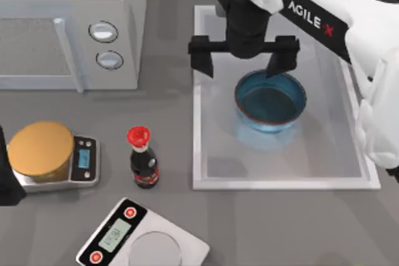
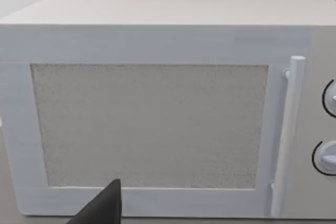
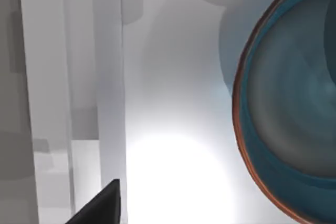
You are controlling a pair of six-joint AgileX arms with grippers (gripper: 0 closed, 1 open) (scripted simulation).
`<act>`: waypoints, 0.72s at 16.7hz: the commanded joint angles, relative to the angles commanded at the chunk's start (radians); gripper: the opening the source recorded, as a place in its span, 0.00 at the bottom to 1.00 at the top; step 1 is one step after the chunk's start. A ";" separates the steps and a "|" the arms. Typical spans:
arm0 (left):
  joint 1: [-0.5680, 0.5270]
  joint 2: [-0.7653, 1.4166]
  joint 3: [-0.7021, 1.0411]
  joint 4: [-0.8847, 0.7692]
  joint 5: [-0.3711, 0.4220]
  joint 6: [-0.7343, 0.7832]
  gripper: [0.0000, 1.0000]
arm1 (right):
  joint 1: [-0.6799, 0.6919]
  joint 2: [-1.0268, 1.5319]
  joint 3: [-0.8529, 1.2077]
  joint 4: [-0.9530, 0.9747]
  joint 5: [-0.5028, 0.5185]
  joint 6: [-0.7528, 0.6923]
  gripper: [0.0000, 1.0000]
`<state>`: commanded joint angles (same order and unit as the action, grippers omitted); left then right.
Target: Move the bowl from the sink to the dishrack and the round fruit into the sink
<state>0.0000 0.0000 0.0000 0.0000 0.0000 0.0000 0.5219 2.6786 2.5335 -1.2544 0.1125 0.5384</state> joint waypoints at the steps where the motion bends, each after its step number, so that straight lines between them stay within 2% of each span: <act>1: 0.000 0.000 0.000 0.000 0.000 0.000 1.00 | 0.000 0.000 0.000 0.000 0.000 0.000 1.00; 4: 0.000 0.000 0.000 0.000 0.000 0.000 1.00 | -0.005 0.013 -0.004 0.016 0.000 -0.004 1.00; 9: 0.000 0.000 0.000 0.000 0.000 0.000 1.00 | -0.016 0.154 -0.021 0.182 0.000 -0.015 1.00; 12: 0.000 0.000 0.000 0.000 0.000 0.000 1.00 | -0.019 0.183 -0.027 0.212 0.000 -0.018 1.00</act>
<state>0.0000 0.0000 0.0000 0.0000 0.0000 0.0000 0.5029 2.8617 2.5068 -1.0427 0.1121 0.5202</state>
